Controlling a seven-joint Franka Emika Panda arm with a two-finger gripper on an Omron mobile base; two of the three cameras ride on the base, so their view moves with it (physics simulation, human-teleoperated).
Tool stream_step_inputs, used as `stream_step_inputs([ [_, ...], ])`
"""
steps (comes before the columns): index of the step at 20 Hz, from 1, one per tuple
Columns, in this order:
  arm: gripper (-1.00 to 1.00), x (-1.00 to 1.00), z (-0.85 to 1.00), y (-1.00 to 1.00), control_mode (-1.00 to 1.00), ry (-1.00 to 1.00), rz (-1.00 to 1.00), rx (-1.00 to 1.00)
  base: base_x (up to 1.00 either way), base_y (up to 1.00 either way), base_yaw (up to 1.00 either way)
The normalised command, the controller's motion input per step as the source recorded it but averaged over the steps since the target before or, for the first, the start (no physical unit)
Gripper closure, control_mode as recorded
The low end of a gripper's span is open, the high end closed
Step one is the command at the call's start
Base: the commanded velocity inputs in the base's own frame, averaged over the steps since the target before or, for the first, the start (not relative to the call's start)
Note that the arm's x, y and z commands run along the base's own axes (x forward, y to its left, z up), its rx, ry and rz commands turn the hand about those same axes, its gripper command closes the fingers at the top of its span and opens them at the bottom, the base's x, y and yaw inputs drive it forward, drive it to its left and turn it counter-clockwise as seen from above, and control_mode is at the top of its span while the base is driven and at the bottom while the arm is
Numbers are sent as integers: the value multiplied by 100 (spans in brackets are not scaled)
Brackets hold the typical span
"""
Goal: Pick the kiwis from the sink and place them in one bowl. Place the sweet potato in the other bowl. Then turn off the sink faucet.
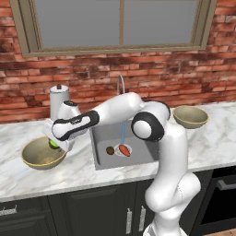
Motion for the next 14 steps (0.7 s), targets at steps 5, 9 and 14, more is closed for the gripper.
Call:
stream_step_inputs([
  [5,-100,22,-3,27,-100,1,0,-8,0,0,0],
  [9,-100,2,0,14,-100,0,0,-5,0,0,0],
  [14,-100,0,-1,0,-100,0,0,0,0,0,0],
])
